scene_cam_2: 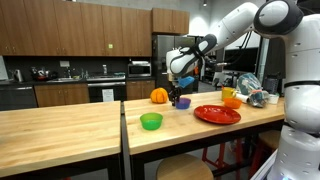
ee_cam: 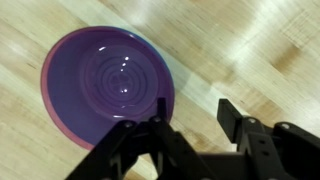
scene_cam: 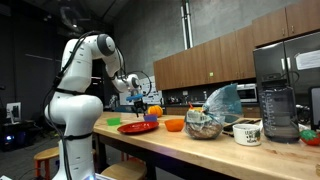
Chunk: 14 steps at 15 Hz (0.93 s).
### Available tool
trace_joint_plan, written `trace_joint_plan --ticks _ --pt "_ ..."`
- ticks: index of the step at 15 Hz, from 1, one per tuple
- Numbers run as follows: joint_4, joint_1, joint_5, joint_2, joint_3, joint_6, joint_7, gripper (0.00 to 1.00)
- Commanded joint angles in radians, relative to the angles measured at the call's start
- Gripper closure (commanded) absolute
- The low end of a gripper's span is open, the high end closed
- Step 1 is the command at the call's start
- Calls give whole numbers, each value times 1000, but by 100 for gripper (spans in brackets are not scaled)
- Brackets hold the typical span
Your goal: Pour the contents in the blue bowl into the orange bowl
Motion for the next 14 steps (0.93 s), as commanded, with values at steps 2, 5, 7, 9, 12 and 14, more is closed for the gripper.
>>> trace_joint_plan --ticks 2,5,7,9,12,14 --pt "-33 16 53 -37 0 50 1 5" --pt "-43 26 45 -56 1 74 20 0" --pt "-49 33 31 -75 0 82 32 0" --pt "-58 35 23 -99 -1 82 46 0" --pt "-79 34 19 -138 -2 82 66 0" --pt "-96 30 24 -164 -2 74 79 0"
